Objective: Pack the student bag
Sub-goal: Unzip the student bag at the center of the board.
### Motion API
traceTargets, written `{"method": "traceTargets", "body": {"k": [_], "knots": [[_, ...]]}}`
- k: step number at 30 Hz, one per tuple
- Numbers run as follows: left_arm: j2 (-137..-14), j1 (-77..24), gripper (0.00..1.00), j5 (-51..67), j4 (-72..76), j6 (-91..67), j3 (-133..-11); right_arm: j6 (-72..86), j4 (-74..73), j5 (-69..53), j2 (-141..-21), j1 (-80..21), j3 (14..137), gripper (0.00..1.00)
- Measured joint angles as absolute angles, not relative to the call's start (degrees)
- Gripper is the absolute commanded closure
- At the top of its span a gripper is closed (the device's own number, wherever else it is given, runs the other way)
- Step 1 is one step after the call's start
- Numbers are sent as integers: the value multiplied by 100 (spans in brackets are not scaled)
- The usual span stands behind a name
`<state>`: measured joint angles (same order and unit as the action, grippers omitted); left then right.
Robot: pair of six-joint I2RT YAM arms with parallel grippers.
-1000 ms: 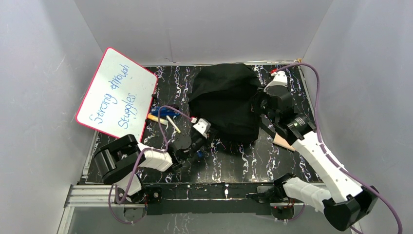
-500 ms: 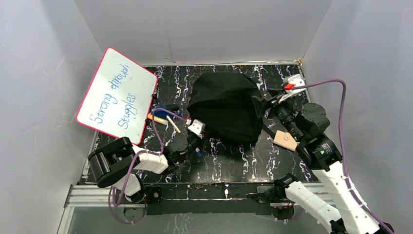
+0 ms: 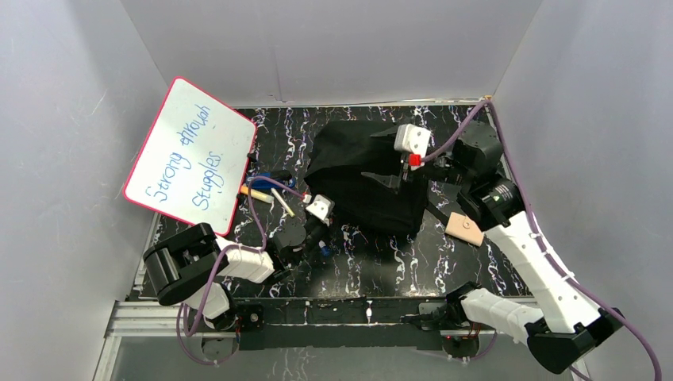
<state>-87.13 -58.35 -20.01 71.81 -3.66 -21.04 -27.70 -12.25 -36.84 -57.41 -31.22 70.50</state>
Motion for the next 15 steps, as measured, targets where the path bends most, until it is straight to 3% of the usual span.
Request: {"method": "traceTargets", "body": {"k": [7, 15], "knots": [[-8713, -5835, 100, -1984, 7175, -377, -2104, -4176, -1413, -4154, -6217, -3806, 7561, 16], [-8713, -5835, 100, -1946, 7170, -410, -2099, -5474, -2274, -2877, -7035, -5072, 7948, 13]]}}
